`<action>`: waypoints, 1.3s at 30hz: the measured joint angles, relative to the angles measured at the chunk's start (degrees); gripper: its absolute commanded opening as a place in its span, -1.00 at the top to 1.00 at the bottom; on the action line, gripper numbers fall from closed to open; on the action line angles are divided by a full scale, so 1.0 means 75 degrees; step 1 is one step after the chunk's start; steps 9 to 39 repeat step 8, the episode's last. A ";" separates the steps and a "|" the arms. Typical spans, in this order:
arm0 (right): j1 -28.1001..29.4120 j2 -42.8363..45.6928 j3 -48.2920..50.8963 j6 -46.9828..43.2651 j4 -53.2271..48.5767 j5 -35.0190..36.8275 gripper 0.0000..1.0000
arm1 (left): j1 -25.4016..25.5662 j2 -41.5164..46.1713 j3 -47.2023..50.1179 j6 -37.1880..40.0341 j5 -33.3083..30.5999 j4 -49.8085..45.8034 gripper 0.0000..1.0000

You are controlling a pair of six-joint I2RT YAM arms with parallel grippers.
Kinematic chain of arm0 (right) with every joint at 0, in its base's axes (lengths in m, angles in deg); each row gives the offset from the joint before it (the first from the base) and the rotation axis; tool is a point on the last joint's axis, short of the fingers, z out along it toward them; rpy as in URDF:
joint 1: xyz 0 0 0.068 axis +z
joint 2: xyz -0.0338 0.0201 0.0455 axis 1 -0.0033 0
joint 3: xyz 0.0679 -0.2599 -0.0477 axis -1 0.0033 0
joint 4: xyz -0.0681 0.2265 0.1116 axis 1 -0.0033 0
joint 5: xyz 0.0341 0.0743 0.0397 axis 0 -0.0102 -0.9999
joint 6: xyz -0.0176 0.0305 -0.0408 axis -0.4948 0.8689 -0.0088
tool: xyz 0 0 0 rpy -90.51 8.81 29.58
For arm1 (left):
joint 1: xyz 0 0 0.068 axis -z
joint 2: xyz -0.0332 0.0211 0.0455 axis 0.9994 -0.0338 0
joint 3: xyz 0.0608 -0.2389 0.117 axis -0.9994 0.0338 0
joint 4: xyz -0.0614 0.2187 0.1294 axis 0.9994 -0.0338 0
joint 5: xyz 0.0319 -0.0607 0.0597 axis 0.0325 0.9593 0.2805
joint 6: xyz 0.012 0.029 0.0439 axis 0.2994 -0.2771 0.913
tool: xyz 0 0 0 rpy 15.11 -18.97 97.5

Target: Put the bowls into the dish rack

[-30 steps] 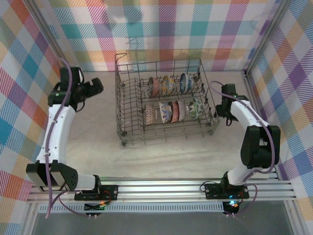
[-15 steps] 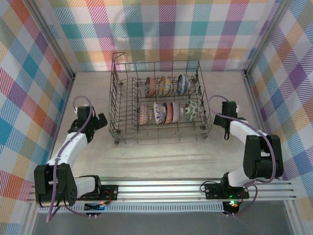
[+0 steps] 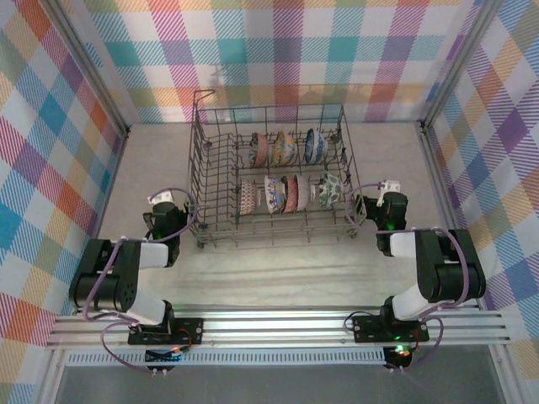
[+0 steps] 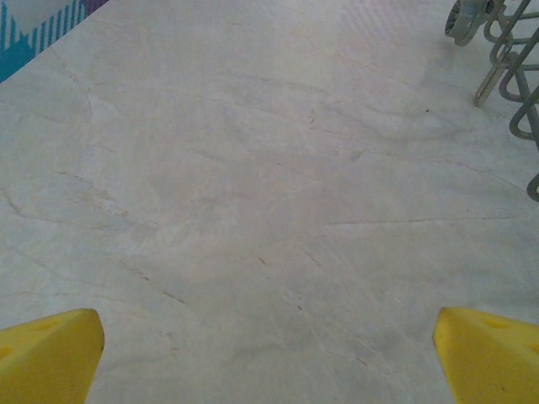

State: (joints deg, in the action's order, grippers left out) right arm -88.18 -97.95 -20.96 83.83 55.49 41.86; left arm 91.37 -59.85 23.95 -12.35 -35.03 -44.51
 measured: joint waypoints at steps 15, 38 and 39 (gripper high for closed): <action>-0.0134 -0.0009 0.0015 -0.0163 0.0221 -0.0379 -0.98 | 0.0044 -0.0498 0.0245 0.0178 -0.0032 0.1209 -1.00; -0.0134 -0.0009 0.0015 -0.0163 0.0221 -0.0379 -0.98 | 0.0044 -0.0498 0.0245 0.0178 -0.0032 0.1209 -1.00; -0.0134 -0.0009 0.0015 -0.0163 0.0221 -0.0379 -0.98 | 0.0044 -0.0498 0.0245 0.0178 -0.0032 0.1209 -1.00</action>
